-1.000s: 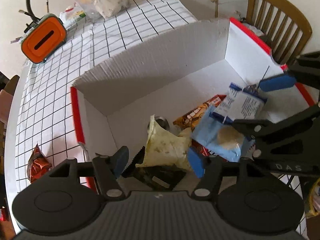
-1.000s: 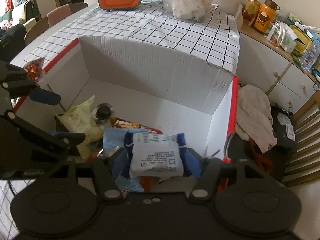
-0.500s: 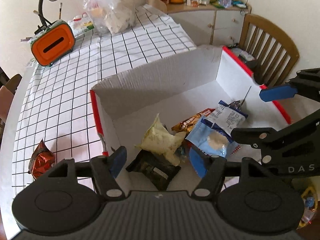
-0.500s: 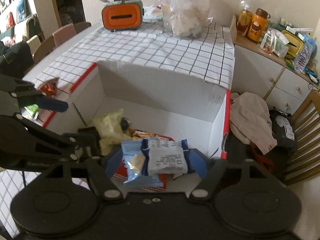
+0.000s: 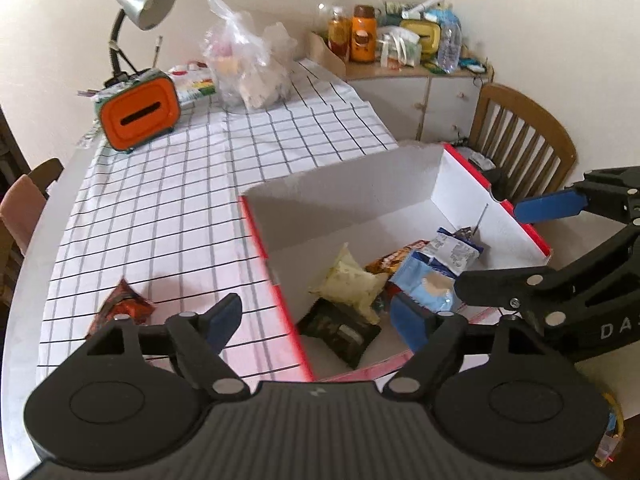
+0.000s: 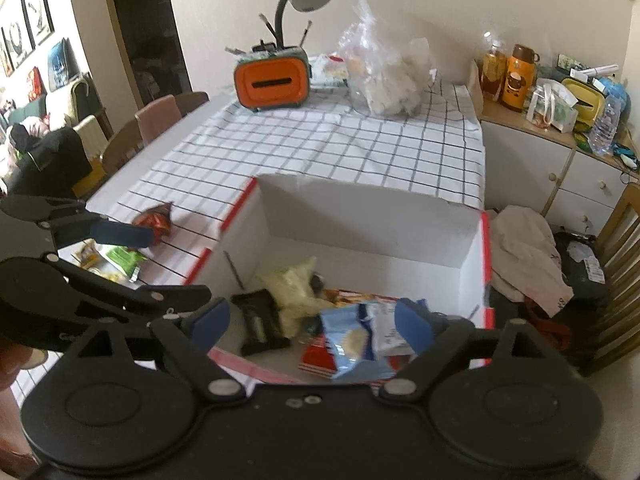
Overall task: Organize snacks
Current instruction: 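Move both tools back to the snacks on the table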
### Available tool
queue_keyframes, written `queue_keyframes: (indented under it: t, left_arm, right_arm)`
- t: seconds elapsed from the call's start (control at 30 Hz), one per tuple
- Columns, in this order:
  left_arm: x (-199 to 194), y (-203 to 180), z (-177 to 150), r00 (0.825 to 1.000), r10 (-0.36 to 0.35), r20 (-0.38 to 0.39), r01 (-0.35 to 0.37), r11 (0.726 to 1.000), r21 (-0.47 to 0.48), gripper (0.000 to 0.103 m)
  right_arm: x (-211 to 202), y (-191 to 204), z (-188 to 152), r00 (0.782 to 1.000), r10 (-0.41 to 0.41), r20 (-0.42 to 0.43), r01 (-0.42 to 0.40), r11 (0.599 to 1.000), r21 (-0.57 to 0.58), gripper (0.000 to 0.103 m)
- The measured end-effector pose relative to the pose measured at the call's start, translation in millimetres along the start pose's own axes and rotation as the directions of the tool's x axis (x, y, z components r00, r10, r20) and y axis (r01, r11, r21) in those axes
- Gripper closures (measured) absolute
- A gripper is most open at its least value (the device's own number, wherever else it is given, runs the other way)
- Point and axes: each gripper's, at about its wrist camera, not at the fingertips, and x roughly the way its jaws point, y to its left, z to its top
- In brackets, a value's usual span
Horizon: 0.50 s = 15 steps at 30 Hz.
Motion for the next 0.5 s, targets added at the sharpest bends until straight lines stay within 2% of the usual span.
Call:
queue_keyframes:
  t: [0.5]
  left_arm:
    - [-38.8, 114.1, -49.1, 0.998, 0.020, 0.055, -0.018, 0.999, -0.040, 0.017]
  right_arm:
    - [27.1, 99.6, 14.1, 0.990, 0.134, 0.035, -0.133, 0.991, -0.018, 0.001]
